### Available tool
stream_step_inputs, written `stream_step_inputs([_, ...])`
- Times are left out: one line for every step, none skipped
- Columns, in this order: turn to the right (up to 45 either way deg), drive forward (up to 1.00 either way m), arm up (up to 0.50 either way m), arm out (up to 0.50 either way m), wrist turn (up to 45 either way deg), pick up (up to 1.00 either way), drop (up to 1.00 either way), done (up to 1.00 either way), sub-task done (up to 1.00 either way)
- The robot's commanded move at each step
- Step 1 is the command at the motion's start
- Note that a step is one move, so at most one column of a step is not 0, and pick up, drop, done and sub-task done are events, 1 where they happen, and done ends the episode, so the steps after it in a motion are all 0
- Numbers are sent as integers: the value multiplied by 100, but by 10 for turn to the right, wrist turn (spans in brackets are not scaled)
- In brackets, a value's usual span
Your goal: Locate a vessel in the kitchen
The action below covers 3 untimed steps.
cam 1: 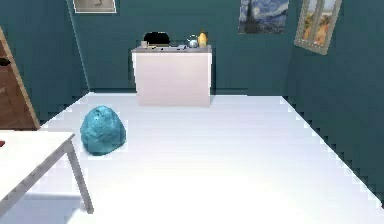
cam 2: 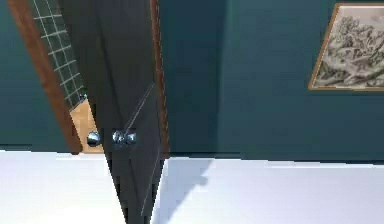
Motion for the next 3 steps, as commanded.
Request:
stream_step_inputs([0, 100, 0, 0, 0, 0, 0, 0, 0])
stream_step_inputs([0, 100, 0, 0, 0, 0, 0, 0, 0])
stream_step_inputs([0, 55, 0, 0, 0, 0, 0, 0, 0])
